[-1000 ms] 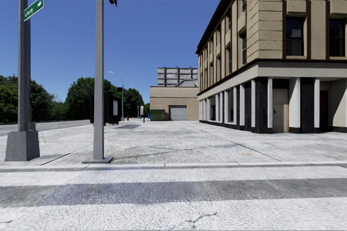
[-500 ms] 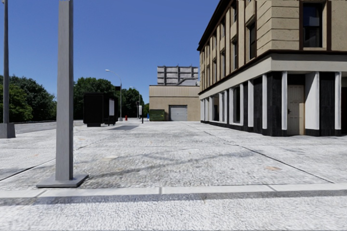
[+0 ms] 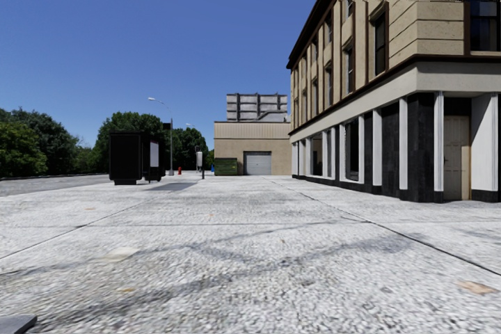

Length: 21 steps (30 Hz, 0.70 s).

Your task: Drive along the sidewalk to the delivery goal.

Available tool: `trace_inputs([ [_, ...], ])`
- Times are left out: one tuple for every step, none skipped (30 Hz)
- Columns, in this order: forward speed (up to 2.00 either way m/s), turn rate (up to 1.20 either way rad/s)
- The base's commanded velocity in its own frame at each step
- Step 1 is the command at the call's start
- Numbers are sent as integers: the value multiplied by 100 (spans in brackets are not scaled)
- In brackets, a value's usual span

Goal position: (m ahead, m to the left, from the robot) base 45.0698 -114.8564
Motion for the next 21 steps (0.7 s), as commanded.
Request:
trace_inputs([
  [200,0],
  [200,0],
  [200,0],
  [200,0],
  [200,0],
  [200,0],
  [200,0],
  [200,0],
  [200,0],
  [200,0],
  [200,0],
  [200,0],
  [200,0],
  [200,0],
  [200,0],
  [200,0],
  [200,0],
  [200,0],
  [200,0],
  [200,0],
  [200,0],
])
